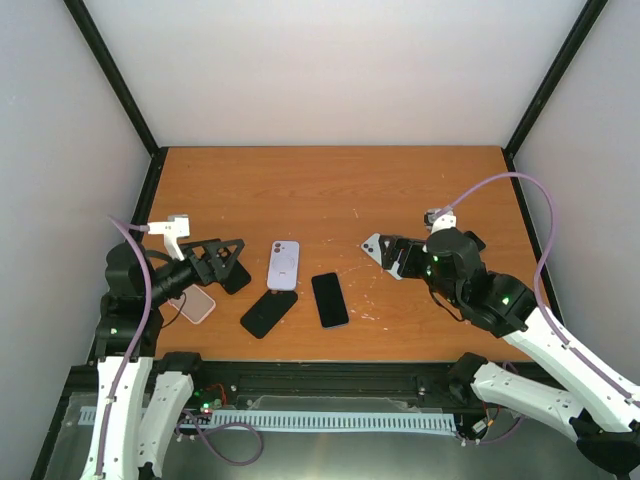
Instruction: Put the phone into the phone case
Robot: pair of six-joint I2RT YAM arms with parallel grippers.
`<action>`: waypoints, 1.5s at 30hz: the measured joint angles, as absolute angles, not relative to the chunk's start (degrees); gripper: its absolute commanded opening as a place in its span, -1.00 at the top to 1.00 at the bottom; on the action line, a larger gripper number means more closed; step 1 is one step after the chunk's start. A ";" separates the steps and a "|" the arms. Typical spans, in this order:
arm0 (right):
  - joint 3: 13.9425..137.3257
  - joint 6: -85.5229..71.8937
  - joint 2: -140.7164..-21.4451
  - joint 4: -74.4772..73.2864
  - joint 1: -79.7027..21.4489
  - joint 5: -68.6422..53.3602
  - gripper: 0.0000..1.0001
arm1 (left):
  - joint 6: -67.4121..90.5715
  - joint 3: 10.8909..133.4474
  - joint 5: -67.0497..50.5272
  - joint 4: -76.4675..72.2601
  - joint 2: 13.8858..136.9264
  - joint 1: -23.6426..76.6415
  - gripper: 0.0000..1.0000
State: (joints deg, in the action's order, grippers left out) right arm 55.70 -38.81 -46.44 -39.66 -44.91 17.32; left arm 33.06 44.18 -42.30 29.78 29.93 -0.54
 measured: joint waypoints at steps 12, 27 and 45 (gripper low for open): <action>52.82 -38.74 -46.59 -38.24 -44.60 16.71 -1.00 | 31.90 43.53 -40.47 30.04 28.84 -0.78 -0.99; 51.68 -26.61 -67.16 -31.38 -42.89 15.59 -0.54 | 32.23 37.34 -40.05 27.86 37.78 -0.93 -0.99; 54.98 -36.64 -92.18 -23.70 -49.41 3.20 -0.44 | 38.28 29.47 -37.52 23.88 49.15 -0.97 -0.93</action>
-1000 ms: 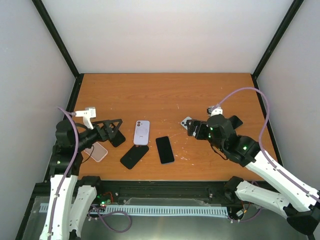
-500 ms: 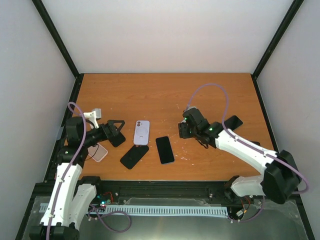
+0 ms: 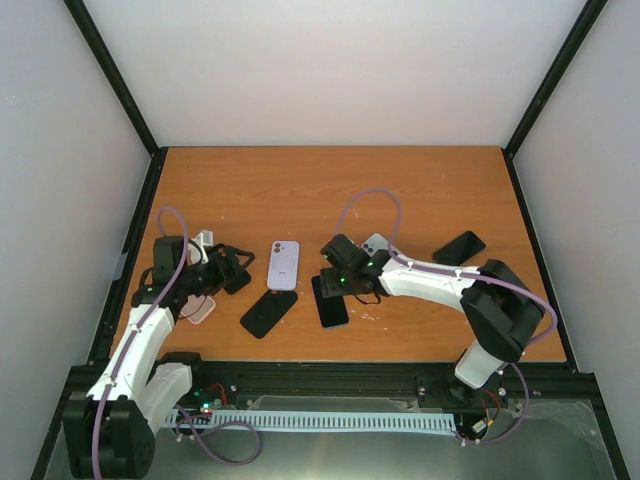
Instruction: Put the phone into the phone case
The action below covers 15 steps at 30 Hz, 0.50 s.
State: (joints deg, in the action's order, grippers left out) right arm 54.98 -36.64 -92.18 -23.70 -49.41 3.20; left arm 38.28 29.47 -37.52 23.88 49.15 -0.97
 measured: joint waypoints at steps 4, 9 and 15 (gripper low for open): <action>57.71 -38.76 -95.39 -25.08 -53.10 4.82 -0.59 | 39.38 29.12 -37.12 22.20 50.15 -0.97 -0.94; 60.64 -39.57 -98.28 -26.85 -55.99 7.11 -0.71 | 42.46 28.80 -32.62 21.52 52.12 -1.02 -0.94; 63.22 -39.92 -101.12 -29.80 -57.41 9.30 -0.78 | 46.28 28.82 -22.74 22.50 54.57 -1.04 -0.82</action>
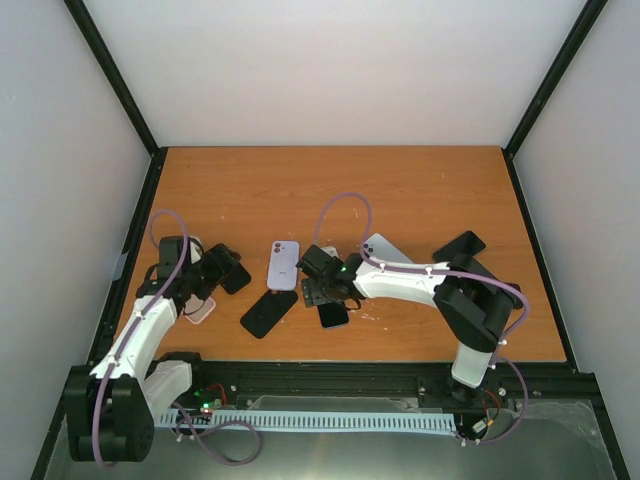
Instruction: Put the phone into the phone case
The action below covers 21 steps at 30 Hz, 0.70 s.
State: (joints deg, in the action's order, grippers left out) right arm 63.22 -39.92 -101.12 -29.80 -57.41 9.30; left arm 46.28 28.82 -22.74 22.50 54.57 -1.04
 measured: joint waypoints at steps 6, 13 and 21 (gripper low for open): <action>64.51 -39.55 -103.07 -31.31 -57.71 10.81 -0.79 | 49.67 29.58 -10.59 24.40 55.33 -1.08 -0.62; 64.45 -39.05 -104.25 -31.94 -57.89 11.16 -0.72 | 51.99 30.72 -4.27 23.09 61.76 -1.19 -0.36; 64.42 -38.52 -106.28 -31.83 -57.91 11.27 -0.70 | 53.49 31.59 -1.23 20.73 67.99 -1.23 -0.28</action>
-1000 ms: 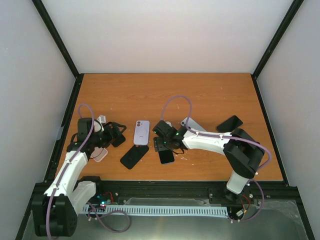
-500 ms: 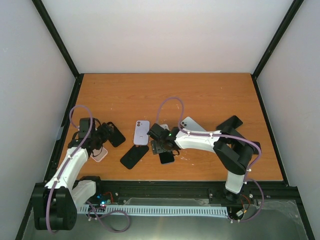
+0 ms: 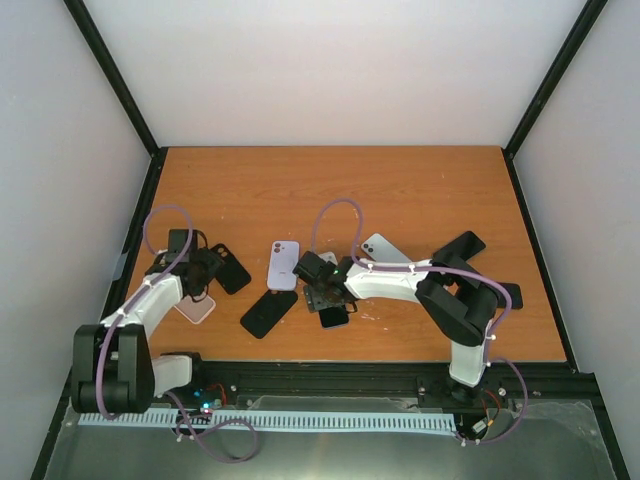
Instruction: Put the phone into the phone case
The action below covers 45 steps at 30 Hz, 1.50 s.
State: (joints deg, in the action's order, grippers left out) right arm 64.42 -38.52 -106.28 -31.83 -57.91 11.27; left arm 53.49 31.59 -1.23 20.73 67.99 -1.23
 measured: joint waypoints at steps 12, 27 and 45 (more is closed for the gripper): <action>64.40 -38.13 -106.91 -30.37 -58.06 13.45 -0.42 | 54.15 32.23 1.34 16.56 75.99 -1.26 -0.04; 59.55 -38.22 -102.56 -30.37 -58.11 17.08 -0.25 | 53.43 34.13 1.80 12.40 82.26 -1.30 0.98; 52.23 -37.87 -81.47 -32.67 -48.97 16.43 -0.14 | 46.41 35.31 -12.36 15.64 66.00 1.37 0.99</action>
